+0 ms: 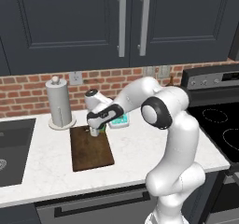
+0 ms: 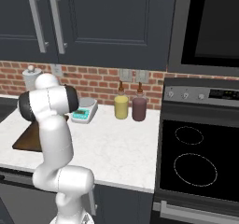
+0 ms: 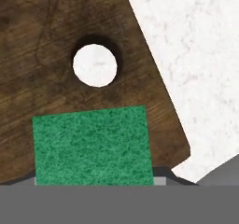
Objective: Pick up the sponge from the counter and clean the cutting board by briefly scrubbing or pressing down on the cutting board. Once finished, release the sponge.
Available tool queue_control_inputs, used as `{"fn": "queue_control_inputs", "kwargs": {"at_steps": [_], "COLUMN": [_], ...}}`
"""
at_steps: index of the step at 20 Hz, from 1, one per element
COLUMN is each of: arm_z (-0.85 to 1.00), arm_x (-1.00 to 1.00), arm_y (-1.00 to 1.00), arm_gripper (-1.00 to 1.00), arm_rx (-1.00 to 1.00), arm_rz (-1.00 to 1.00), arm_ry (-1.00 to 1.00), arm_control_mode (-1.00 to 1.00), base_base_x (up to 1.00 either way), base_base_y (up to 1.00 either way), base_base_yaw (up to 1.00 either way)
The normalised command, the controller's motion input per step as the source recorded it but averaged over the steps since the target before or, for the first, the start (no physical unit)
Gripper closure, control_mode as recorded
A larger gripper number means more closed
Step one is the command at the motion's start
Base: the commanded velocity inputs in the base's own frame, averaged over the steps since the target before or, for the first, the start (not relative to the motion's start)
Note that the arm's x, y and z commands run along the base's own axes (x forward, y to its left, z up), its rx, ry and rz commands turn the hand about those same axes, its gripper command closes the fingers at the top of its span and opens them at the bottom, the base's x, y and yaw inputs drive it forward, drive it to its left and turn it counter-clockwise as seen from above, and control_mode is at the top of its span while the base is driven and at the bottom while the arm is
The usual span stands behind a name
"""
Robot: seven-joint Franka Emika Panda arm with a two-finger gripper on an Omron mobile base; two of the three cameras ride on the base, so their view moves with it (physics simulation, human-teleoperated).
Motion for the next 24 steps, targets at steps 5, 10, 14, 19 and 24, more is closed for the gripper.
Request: {"fn": "queue_control_inputs", "kwargs": {"at_steps": [5,10,14,19,24], "arm_z": [-0.23,-0.08,0.00,0.00,-0.04], "arm_x": [-0.28,-0.46,-0.43,-0.29,-0.06], "arm_y": [0.48,0.41,0.11,-0.01,-0.10], "arm_gripper": [1.00,1.00,1.00,1.00,1.00], "arm_rx": [0.00,0.00,0.00,0.04,0.04], "arm_rz": [0.23,0.22,0.19,0.16,0.09], "arm_ry": [0.00,-0.01,-0.04,-0.01,0.00], "arm_control_mode": [-1.00,-1.00,-1.00,-1.00,-1.00], "base_base_x": [0.00,0.00,0.00,0.00,0.00], "base_base_y": [0.00,0.00,0.00,0.00,0.00], "base_base_yaw": [0.00,0.00,0.00,0.00,0.00]}}
